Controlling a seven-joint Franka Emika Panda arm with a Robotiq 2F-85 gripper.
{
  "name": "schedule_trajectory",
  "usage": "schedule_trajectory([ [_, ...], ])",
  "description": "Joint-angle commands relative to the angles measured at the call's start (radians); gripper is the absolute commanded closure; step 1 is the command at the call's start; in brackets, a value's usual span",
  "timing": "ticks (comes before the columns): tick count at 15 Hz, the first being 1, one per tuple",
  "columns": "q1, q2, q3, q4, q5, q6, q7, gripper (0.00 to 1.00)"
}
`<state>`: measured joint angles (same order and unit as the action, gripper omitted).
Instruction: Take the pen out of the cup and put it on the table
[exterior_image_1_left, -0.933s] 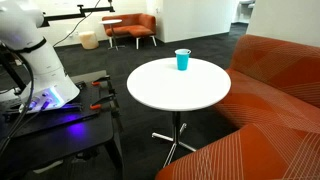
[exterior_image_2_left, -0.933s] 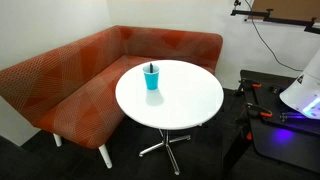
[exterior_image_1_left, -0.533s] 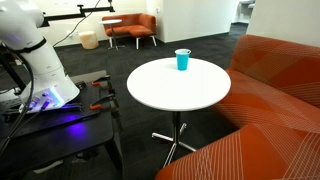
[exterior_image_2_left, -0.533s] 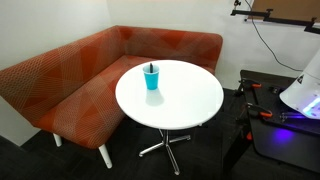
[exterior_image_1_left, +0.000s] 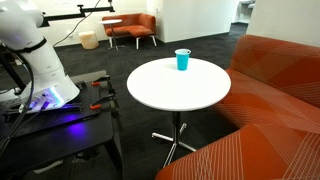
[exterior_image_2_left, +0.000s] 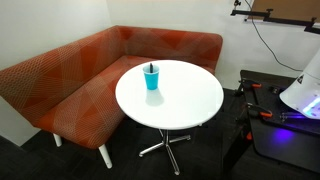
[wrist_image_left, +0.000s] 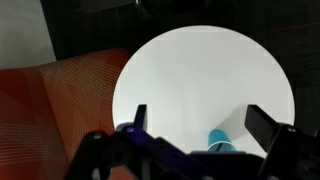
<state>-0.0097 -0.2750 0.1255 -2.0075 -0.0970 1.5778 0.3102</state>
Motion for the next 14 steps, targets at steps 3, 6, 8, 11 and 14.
schedule_trajectory([
  [3, 0.014, 0.045, 0.034, 0.016, -0.034, 0.043, 0.204, 0.0],
  [6, 0.012, 0.073, 0.05, 0.022, -0.057, 0.062, 0.352, 0.0],
  [8, 0.014, 0.095, 0.06, 0.027, -0.095, 0.087, 0.467, 0.0],
  [11, 0.022, 0.136, 0.065, 0.038, -0.167, 0.127, 0.612, 0.0],
  [14, 0.034, 0.183, 0.063, 0.058, -0.238, 0.131, 0.744, 0.0],
])
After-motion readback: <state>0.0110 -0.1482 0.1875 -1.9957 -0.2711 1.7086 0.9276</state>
